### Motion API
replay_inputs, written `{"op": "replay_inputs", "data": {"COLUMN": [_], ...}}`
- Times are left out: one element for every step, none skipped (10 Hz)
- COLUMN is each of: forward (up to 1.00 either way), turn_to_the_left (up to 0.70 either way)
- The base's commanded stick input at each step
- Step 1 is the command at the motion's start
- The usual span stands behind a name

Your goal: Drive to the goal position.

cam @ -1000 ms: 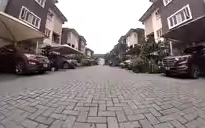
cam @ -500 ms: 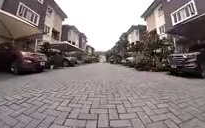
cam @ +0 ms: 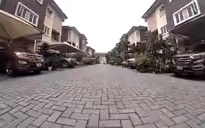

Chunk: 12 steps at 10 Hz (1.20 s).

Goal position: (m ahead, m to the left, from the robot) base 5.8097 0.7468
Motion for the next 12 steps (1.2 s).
{"op": "replay_inputs", "data": {"forward": [0.70, 0.70, 0.70, 0.70, 0.70, 0.70, 0.70, 0.70, 0.70, 0.70, 0.70, 0.70], "turn_to_the_left": [0.00, 0.00, 0.00, 0.00, 0.00, 0.00, 0.00, 0.00, 0.00, 0.00, 0.00, 0.00]}}
